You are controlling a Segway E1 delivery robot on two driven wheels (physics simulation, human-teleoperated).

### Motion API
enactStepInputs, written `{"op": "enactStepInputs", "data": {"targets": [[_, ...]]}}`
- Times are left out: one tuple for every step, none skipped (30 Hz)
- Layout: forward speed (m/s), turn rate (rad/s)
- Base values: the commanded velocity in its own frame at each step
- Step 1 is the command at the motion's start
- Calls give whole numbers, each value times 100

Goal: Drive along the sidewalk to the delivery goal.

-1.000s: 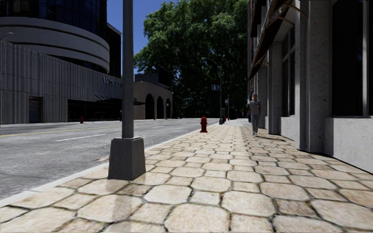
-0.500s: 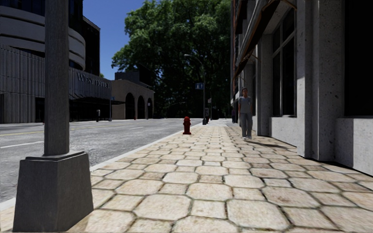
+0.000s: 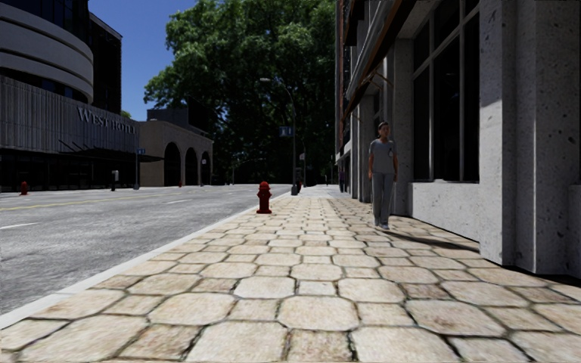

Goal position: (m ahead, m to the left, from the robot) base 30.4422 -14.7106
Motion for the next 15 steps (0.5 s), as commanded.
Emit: {"op": "enactStepInputs", "data": {"targets": [[200, -32], [200, -32], [200, -32], [200, -32], [200, -32], [200, -32], [200, -32], [200, -32], [200, -32], [200, -32], [200, -32], [200, -32], [200, -32], [200, -32], [200, -24]]}}
